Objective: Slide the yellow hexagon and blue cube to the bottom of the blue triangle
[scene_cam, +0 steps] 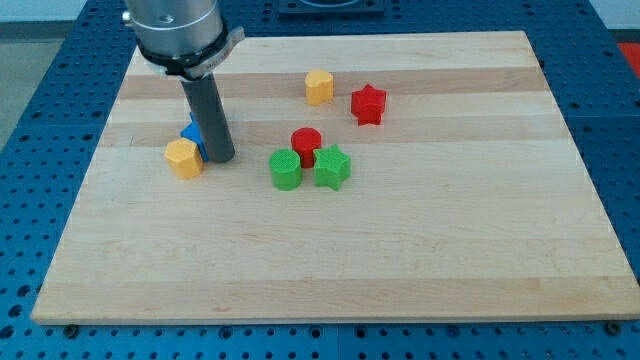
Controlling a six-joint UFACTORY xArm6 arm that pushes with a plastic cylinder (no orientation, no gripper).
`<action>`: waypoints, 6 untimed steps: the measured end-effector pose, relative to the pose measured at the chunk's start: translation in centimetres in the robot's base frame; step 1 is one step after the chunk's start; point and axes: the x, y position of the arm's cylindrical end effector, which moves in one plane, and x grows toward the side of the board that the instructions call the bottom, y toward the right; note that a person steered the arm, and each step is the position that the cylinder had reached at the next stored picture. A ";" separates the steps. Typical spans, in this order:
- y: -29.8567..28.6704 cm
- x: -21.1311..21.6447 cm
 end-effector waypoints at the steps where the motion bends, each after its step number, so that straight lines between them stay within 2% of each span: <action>1: 0.0 -1.2; 4: 3.3 -2.8; 6: 3.2 -4.5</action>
